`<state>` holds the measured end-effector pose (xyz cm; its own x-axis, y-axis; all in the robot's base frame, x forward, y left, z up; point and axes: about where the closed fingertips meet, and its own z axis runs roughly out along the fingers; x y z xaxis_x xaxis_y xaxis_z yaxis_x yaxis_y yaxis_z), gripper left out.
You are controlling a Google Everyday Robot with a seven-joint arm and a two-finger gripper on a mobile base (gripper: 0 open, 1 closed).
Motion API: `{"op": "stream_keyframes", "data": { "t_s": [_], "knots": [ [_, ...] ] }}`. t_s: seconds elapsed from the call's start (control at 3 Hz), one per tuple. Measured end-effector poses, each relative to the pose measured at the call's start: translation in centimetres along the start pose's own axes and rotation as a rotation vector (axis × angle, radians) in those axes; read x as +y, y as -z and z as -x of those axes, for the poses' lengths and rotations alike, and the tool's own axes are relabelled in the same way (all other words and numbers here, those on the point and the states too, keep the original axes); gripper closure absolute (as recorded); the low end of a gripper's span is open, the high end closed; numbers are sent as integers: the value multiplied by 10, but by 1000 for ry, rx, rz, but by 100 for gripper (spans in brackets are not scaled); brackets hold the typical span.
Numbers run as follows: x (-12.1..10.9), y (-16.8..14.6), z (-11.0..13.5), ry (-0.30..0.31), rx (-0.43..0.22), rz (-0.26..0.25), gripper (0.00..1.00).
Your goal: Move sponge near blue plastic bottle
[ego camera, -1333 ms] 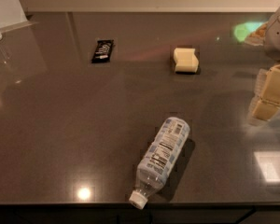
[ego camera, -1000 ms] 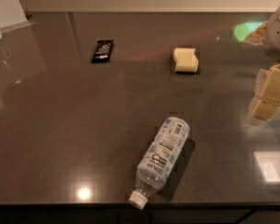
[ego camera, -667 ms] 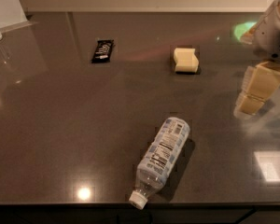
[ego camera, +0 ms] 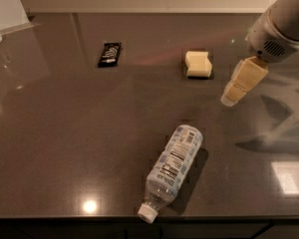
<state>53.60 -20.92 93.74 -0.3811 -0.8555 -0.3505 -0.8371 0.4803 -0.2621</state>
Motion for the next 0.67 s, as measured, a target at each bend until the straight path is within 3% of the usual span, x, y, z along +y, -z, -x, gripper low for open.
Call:
{"op": "stream_keyframes", "data": {
  "t_s": [0.67],
  "knots": [
    [-54, -57, 9, -143, -134, -20, 0]
  ]
}}
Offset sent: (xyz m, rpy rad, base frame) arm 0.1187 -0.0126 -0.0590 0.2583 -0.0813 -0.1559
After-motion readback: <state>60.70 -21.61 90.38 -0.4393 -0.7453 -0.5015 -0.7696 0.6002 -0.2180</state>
